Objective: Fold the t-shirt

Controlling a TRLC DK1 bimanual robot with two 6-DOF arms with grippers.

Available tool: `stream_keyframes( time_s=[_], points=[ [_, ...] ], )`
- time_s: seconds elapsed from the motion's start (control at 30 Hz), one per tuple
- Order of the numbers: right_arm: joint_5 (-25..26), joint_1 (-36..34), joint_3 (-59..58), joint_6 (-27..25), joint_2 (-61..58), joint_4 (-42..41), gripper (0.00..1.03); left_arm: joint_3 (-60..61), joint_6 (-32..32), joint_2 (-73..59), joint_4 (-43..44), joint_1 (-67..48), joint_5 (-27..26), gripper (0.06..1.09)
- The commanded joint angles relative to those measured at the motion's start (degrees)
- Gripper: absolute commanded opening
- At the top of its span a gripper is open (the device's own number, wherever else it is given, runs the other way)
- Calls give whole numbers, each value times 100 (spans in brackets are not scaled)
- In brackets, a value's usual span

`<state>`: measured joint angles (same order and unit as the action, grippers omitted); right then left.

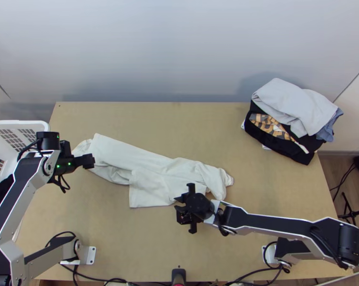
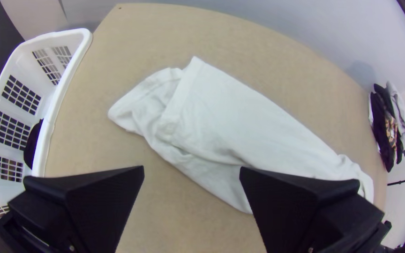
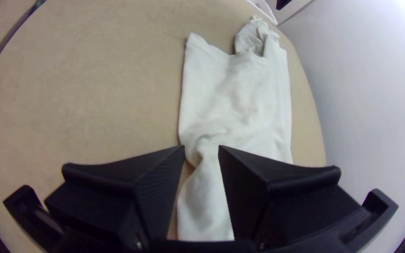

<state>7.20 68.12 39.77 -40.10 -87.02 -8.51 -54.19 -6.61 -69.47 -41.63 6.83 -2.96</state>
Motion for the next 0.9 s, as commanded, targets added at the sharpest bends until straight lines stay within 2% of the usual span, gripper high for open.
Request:
stream_keyframes(
  time_s=[0.0, 0.33, 0.43, 0.47, 0.63, 0.87],
  points=[
    [-87, -185, -22, -33, -289, -256, 34, -3, 11, -31, -3, 38, -11, 105],
    [-246, -448, -101, -183, -570, -634, 32, -3, -7, -31, -3, 73, -11, 105],
    [-290, -466, -145, -218, -649, -880, 4, -21, 11, -31, -3, 82, -11, 105],
    [-298, -501, -145, -235, -684, -924, 3, -30, 11, -31, -39, 82, -11, 105],
    [-413, -738, -92, -86, -649, -1030, 3, 23, 72, -40, -197, 82, -11, 105],
    [-404, -1301, -136, 239, -219, -1056, 3, 76, 644, -356, 120, 293, -11, 105]
  ],
)
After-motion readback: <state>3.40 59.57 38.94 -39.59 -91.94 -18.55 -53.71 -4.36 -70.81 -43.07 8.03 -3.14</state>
